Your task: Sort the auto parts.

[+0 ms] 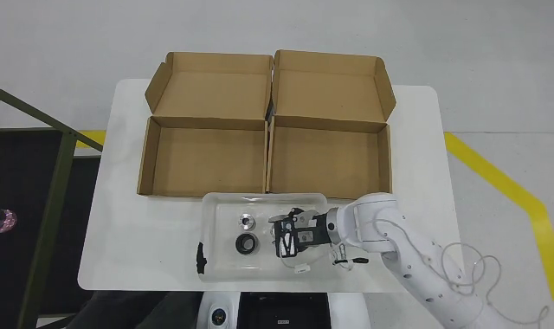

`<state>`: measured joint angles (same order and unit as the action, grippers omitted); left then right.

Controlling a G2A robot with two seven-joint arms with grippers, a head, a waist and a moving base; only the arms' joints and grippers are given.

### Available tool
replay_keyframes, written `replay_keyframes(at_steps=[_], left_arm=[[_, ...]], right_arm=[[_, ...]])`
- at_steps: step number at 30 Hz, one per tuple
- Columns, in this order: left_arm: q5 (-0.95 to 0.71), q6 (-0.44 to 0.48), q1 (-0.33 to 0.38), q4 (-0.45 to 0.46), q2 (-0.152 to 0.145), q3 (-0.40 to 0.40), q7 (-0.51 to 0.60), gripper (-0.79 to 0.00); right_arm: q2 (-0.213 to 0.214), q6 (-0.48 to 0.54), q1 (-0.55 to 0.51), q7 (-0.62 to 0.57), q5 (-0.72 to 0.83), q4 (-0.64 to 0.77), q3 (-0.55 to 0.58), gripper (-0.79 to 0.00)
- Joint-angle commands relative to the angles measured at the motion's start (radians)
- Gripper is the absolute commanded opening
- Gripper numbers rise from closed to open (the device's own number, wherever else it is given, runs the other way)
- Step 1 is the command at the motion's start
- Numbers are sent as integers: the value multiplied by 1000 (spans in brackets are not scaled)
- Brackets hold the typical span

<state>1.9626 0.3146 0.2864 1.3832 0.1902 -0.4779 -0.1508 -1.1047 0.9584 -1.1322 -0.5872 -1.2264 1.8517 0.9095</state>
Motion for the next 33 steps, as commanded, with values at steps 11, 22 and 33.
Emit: replay_keyframes(at_steps=[11, 22, 33], left_arm=[[0, 0, 0, 0, 0, 0, 0, 0], [0, 0, 0, 0, 0, 0, 0, 0], [0, 0, 0, 0, 0, 0, 0, 0]], right_arm=[[16, 38, 0, 59, 13, 97, 38, -785], [24, 31, 9, 193, 47, 151, 95, -785], [29, 7, -11, 391, 97, 100, 165, -785]])
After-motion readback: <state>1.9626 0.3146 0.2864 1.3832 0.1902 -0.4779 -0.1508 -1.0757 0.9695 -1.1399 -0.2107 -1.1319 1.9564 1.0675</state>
